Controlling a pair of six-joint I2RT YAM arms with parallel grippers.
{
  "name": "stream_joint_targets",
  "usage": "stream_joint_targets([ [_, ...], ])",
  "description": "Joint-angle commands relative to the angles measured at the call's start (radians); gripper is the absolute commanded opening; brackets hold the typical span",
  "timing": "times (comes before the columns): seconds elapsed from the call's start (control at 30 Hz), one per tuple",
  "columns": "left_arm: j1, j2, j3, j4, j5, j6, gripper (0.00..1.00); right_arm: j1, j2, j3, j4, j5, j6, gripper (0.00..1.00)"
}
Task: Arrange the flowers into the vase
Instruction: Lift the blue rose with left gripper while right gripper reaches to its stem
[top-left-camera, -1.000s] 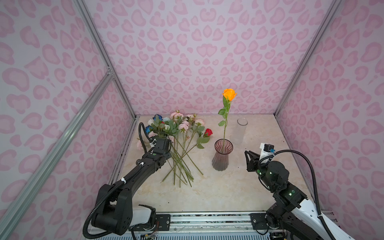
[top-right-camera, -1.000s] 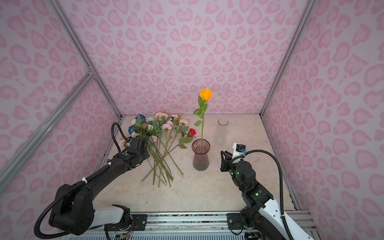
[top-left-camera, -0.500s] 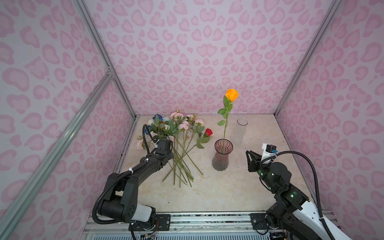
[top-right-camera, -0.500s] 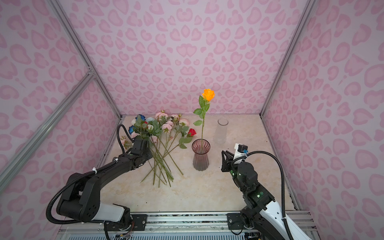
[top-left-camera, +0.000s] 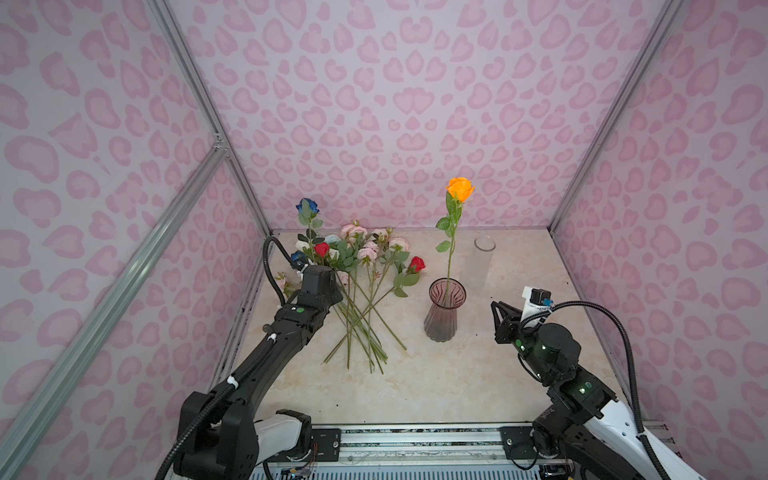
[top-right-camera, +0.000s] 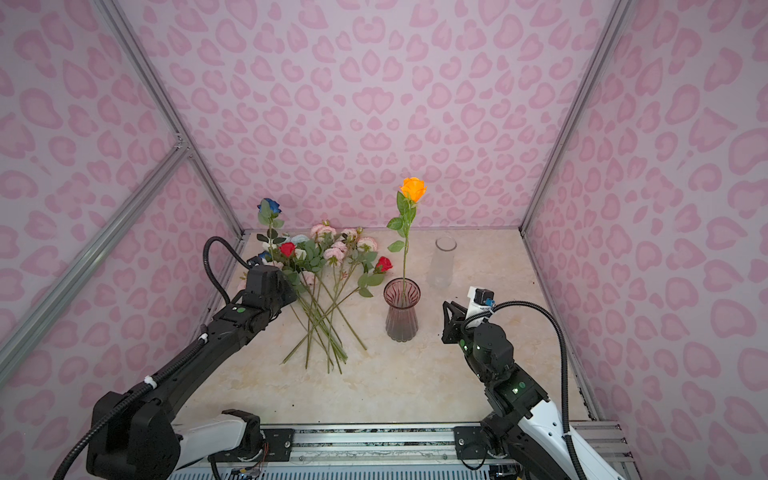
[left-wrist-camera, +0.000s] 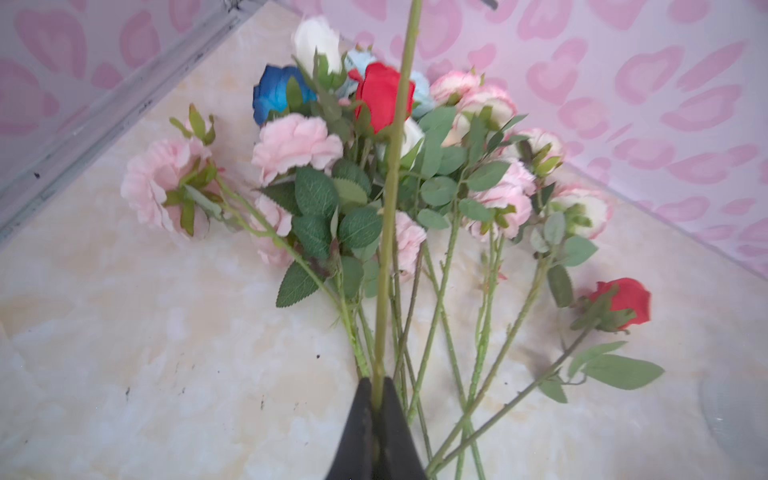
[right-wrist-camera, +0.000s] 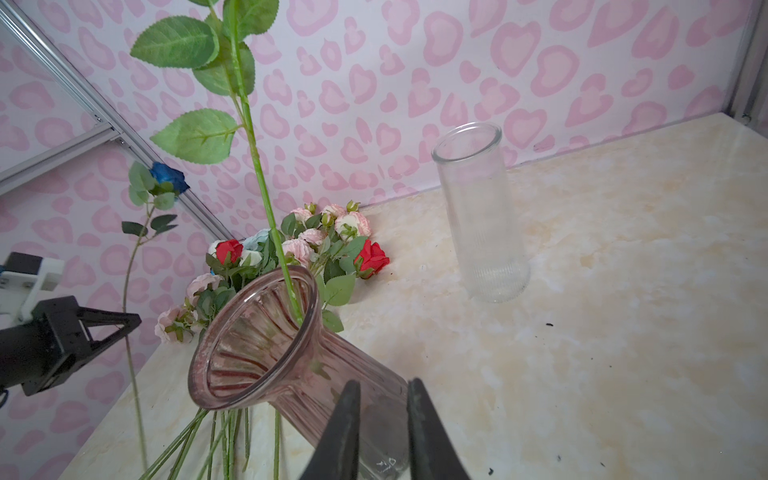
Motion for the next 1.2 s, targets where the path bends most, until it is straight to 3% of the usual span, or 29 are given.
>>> stream_joint_targets([
  [0.0,0.002,-0.043,0.053,-0.045,-0.053,0.055,0.04,0.001,-0.006,-0.006,0.045,-0.001,0.005,0.22],
  [0.2,-0.012,-0.153,0.132,-0.041,0.006,0.148,0.04,0.001,-0.008,0.026,0.052,-0.036,-0.032,0.23],
  [0.4,-0.113,-0.351,0.028,0.157,0.224,0.243,0.03,0.001,0.015,0.118,0.041,-0.142,-0.105,0.26],
  [0.6,-0.232,-0.435,-0.013,0.275,0.422,0.271,0.03,0.028,0.089,0.239,0.064,-0.272,-0.166,0.28],
  [0.83,-0.381,-0.411,0.001,0.300,0.479,0.309,0.03,0.196,0.235,0.413,0.080,-0.319,-0.218,0.41],
  [0.93,-0.431,-0.385,-0.017,0.357,0.474,0.288,0.03,0.281,0.317,0.489,0.103,-0.316,-0.232,0.42],
  [1.17,-0.501,-0.331,-0.048,0.489,0.468,0.254,0.03,0.343,0.456,0.562,0.236,-0.361,-0.157,0.42],
])
